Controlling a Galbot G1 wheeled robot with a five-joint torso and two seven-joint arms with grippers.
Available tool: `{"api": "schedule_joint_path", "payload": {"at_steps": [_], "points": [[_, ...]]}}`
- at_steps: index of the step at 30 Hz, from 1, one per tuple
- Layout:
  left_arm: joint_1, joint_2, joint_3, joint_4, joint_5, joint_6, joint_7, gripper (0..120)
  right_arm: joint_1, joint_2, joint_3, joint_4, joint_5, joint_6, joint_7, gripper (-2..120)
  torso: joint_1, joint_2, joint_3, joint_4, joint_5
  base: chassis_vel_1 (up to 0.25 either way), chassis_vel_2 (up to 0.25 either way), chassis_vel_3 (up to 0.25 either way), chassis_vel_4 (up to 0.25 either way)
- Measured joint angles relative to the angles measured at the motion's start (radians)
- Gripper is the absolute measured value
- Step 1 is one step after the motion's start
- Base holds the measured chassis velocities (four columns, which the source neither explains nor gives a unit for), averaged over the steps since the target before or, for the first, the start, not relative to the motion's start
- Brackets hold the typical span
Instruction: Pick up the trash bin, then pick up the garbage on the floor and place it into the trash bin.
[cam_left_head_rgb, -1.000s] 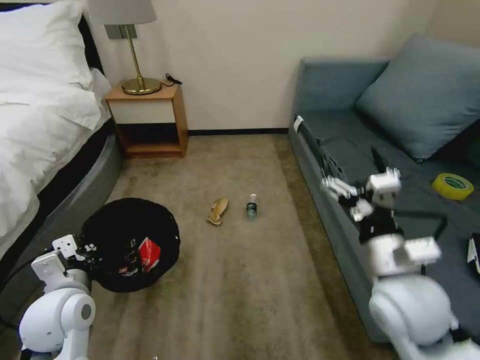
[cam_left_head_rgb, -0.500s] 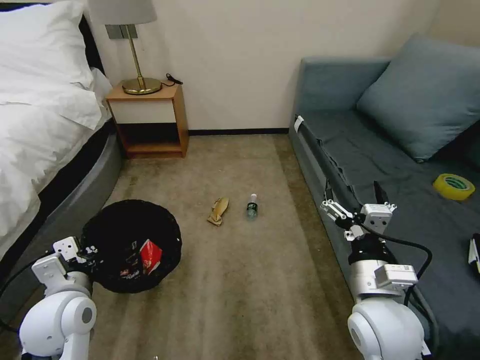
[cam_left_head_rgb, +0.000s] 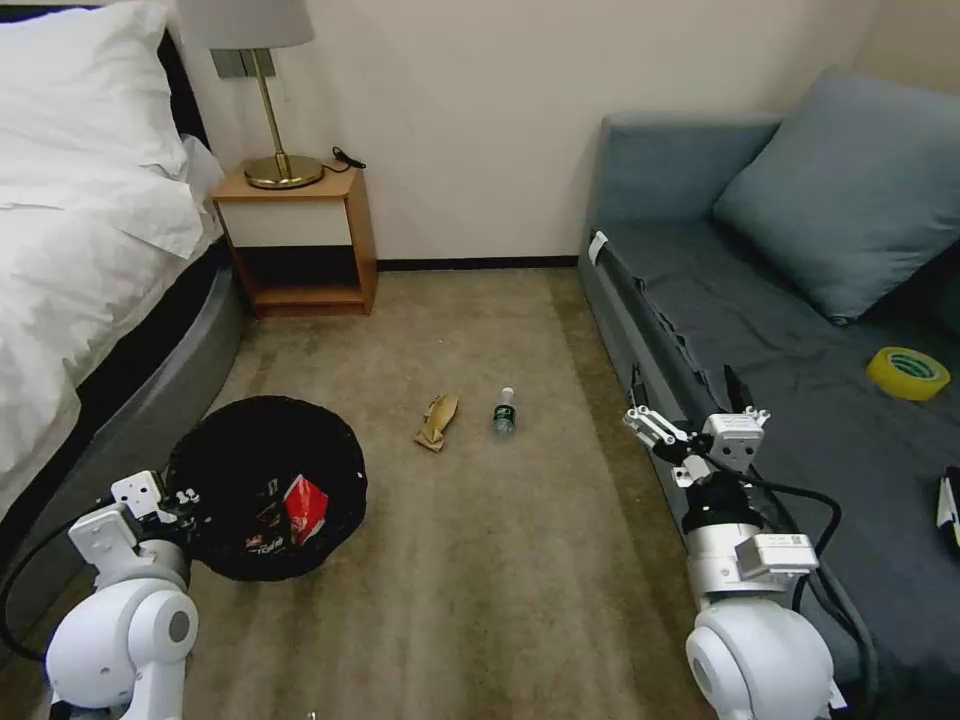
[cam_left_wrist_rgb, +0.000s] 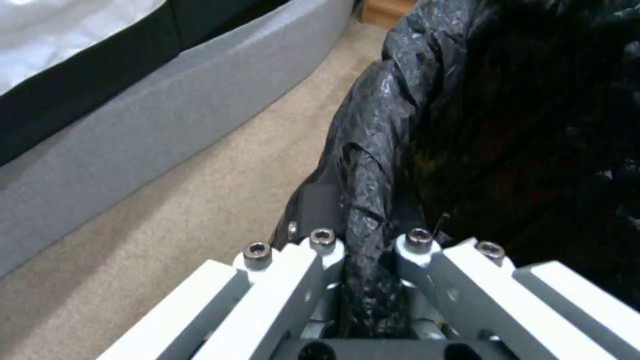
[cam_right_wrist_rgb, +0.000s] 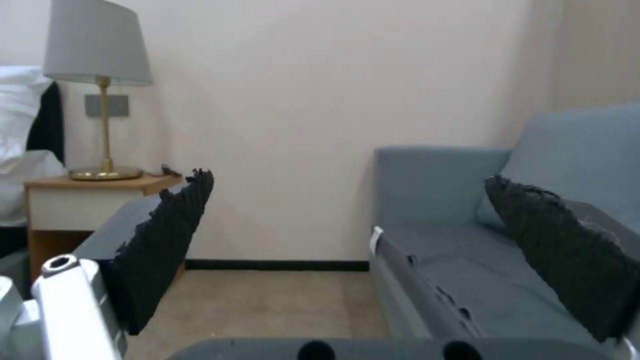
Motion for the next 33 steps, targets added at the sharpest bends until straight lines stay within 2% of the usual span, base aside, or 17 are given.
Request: {"api": "schedule_joint_path", "payload": {"at_steps": [12, 33], "points": [[0.002, -0.011, 0.000, -0.006, 0.003, -0.002, 0.000, 3, -0.001, -0.001, -0.008, -0.004, 0.001, 0.012, -0.012, 100, 0.000, 0.000, 0.000, 0.0000, 0.0001, -0.033, 0.031, 0.034, -0.035], [-0.010, -0.010, -0.008, -0.014, 0.003, -0.003, 0.001, 3, 0.012, -0.013, -0.035, -0.016, 0.008, -0.003, -0.017, 100, 0.000, 0.000, 0.000, -0.0001, 0.0000, -0.156, 0.153, 0.158, -0.154]]}}
